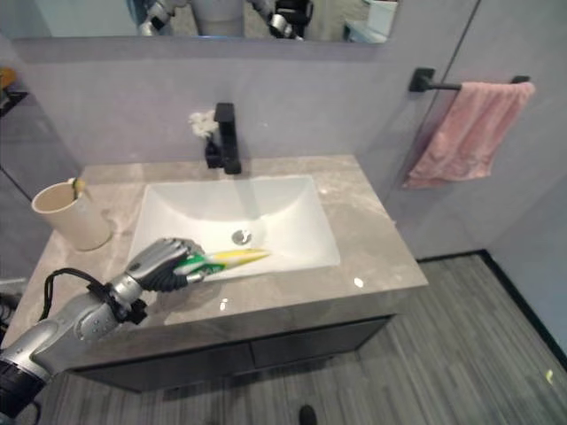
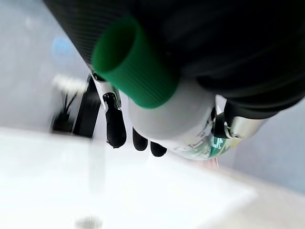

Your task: Put brush and paste in cup on sink, flatten towel.

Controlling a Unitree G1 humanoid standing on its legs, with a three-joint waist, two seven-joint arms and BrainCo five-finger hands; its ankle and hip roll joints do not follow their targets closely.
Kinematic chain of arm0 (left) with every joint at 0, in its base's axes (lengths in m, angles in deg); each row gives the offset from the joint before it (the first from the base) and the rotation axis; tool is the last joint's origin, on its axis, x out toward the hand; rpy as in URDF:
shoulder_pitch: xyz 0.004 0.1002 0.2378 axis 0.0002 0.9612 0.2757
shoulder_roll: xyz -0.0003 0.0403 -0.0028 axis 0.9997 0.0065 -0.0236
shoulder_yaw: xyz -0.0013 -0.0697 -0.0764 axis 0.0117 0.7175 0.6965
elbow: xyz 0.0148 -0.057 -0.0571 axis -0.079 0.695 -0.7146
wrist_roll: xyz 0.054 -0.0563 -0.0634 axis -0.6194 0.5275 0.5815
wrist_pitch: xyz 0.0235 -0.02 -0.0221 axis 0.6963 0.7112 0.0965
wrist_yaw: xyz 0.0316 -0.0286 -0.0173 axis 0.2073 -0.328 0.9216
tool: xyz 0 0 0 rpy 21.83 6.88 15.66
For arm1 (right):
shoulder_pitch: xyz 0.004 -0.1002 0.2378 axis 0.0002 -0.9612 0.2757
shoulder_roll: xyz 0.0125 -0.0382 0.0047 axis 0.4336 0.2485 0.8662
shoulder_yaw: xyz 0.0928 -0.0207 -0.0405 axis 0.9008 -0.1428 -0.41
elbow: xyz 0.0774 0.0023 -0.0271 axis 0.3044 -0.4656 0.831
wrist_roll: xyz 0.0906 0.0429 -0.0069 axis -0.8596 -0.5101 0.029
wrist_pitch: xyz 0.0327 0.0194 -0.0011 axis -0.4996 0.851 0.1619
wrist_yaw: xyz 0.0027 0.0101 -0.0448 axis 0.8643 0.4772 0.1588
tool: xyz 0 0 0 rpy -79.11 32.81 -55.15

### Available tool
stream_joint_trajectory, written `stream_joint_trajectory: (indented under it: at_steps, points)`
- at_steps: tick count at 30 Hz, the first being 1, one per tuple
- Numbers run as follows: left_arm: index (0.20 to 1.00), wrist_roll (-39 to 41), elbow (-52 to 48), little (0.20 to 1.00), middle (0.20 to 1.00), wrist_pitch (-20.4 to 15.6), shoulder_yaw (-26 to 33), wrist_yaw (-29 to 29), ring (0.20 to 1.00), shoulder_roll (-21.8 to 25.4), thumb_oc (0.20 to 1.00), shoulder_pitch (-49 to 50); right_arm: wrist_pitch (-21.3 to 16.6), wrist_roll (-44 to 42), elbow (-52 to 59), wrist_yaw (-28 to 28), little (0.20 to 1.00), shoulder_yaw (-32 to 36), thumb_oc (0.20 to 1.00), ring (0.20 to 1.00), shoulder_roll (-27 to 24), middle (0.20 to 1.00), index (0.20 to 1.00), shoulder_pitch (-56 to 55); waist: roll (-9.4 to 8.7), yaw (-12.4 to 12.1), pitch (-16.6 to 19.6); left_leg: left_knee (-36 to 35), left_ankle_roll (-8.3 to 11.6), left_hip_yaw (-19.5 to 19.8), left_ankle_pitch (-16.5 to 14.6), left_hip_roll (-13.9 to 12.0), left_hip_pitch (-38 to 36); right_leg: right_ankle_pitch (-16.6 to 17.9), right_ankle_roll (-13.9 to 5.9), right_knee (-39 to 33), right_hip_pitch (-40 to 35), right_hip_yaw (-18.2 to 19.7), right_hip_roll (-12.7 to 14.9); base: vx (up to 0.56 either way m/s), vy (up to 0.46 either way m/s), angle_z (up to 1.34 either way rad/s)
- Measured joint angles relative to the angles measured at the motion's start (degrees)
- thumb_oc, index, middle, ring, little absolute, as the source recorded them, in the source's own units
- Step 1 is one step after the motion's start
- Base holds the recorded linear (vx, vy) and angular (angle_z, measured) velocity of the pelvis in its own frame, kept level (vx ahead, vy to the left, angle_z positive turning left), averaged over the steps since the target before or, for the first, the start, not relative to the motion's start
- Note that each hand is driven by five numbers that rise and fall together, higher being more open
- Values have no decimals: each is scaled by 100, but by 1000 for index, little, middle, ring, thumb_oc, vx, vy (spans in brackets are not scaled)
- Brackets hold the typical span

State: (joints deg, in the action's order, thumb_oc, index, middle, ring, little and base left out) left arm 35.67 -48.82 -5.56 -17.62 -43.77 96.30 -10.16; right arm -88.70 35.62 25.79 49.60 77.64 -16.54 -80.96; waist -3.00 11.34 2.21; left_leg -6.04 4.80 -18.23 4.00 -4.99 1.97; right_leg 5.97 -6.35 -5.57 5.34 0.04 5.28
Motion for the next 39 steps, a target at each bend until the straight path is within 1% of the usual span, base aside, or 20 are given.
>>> stream_joint_trajectory:
  at_steps: [2,3,5,8,9,11,12,13,14,16,17,19,20,23,25,27,32,34,37,39]
  points:
    - [200,-306,-134,200,200,98,293,342,200,-243,200,-295,-309,543,1668,-180,1000,-311,1000,1000,97,1000,1000,126,39,76,14,1,13,-58,-10,-21,-74,-10,17,0,-44,65,-23,-6,16,-16]
    - [200,-403,-409,200,200,85,486,648,200,-254,200,-551,-592,944,1967,-237,1000,-496,1000,1000,93,1000,1000,510,-27,32,60,2,22,-99,-15,-48,-92,-8,17,1,-44,91,-53,-34,3,-15]
    - [200,-424,-664,200,200,90,632,783,200,-211,200,-662,-570,1061,2012,-296,1000,-595,1000,1000,83,1000,1000,678,-56,-12,80,2,20,-106,-16,-53,-95,3,7,2,-45,94,-59,-2,1,-4]
    - [200,-556,-842,200,200,109,740,1012,200,-82,200,-996,-505,1272,2119,-148,1000,-1068,1000,1000,56,1000,1000,789,-68,-126,89,4,-13,-121,-1,-46,-121,18,18,18,-61,97,-55,0,0,0]
    - [200,-625,-830,200,200,172,716,1017,200,-28,200,-1137,-480,1268,2118,-33,1000,-1345,1000,1000,12,1000,1000,865,-71,-172,90,5,-16,-119,-1,-45,-136,45,51,48,-82,88,-51,0,0,0]
    - [200,-639,-698,200,200,314,439,1017,200,63,200,-1590,-279,1263,2086,201,1000,-2356,1000,1000,-339,1000,1000,1354,-91,-177,88,5,-30,-123,-11,-47,-216,60,50,49,-166,90,-54,0,0,0]
    - [200,-639,-634,200,200,314,248,1043,200,74,200,-1995,-302,1279,1982,382,1000,-2836,1000,1000,-481,1000,1000,1787,-109,-228,87,4,-31,-107,-10,-45,-212,58,47,48,-171,71,-48,8,12,4]
    - [200,-640,-603,200,200,311,155,1089,200,81,200,-2210,-289,1272,1794,410,1000,-3005,1000,1000,-437,1000,1000,2115,-128,-242,86,6,-30,-109,-9,-45,-210,62,47,48,-162,73,-52,5,17,7]
    - [200,-638,-604,200,200,318,106,1201,200,98,200,-2397,-274,1259,1631,424,1000,-3159,1000,1000,-429,1000,1000,2446,-120,-336,81,4,-26,-90,-7,-42,-203,63,41,41,-169,57,-43,5,19,4]
    - [200,-634,-573,200,200,392,-19,1286,200,95,200,-2633,-242,1005,1479,440,1000,-3425,1000,1000,-406,1000,1000,2805,-119,-422,80,5,-25,-77,-5,-42,-229,65,43,45,-202,48,-48,7,16,6]
    - [200,-630,-559,200,200,473,-98,1360,200,79,200,-2784,-175,524,1393,547,1000,-3865,1000,1000,-383,1000,1000,3150,-117,-419,72,4,-24,-36,-5,-46,-281,54,41,33,-268,3,-51,28,18,10]
    - [200,-619,-563,200,200,492,-191,1470,200,81,200,-2916,-149,266,1410,753,1000,-4209,1000,1000,-368,1000,1000,3330,-118,-440,68,4,-13,30,-13,-47,-299,-6,13,2,-331,-68,-43,2,13,17]
    - [200,-617,-584,200,200,518,-280,1507,200,87,200,-3019,-102,-204,1430,972,1000,-4699,1000,1000,-404,1000,1000,3575,-120,-449,68,7,-21,42,-3,-45,-317,-5,28,2,-355,-85,-41,-14,9,12]
    - [200,-610,-627,200,200,546,-430,1542,200,123,200,-3183,-49,-781,1680,1427,1000,-5245,1000,1000,-400,1000,1000,3893,-103,-604,47,3,-5,46,-21,-42,-318,-12,23,2,-371,-95,-30,17,17,4]
    - [200,-610,-662,200,200,538,-585,1593,200,101,200,-3187,-73,-1221,2050,1700,1000,-5687,1000,1000,-168,1000,1000,4338,-57,-615,-22,4,-27,91,-10,-43,-404,-21,36,3,-486,-147,-30,1,14,12]
    - [200,-611,-704,200,200,515,-729,1598,200,101,200,-3207,-99,-1476,2283,1854,1000,-5860,1000,1000,51,1000,1000,4637,-20,-648,-56,4,-20,210,-14,-39,-398,-50,42,1,-541,-238,-23,14,17,23]
    - [200,-609,-783,200,200,482,-786,1598,200,103,200,-3205,-256,-1785,2512,1929,1000,-6026,1000,1000,559,1000,1000,5185,45,-911,-115,9,-26,245,-10,-36,-387,-57,52,8,-545,-266,-22,17,15,7]
    - [200,-587,-790,200,200,474,-839,1600,200,107,200,-3154,-366,-1915,2523,1915,1000,-6026,1000,1000,656,1000,1000,5234,40,-958,-118,7,-27,328,-9,-26,-383,-80,54,30,-587,-367,-8,34,17,16]
    - [200,-367,-944,200,200,411,-848,1603,200,94,200,-2930,-374,-1938,2526,1907,1000,-6070,1000,1000,671,1000,1000,5345,41,-1001,-121,7,-26,347,-10,-23,-385,-101,50,19,-598,-385,-3,17,8,6]
    - [200,-330,-1026,200,200,271,-858,1603,200,84,200,-2850,-450,-1939,2527,1882,1000,-6071,1000,1000,667,1000,1000,5384,32,-1049,-129,6,-26,353,-10,-29,-386,-114,59,6,-604,-393,-11,0,0,0]
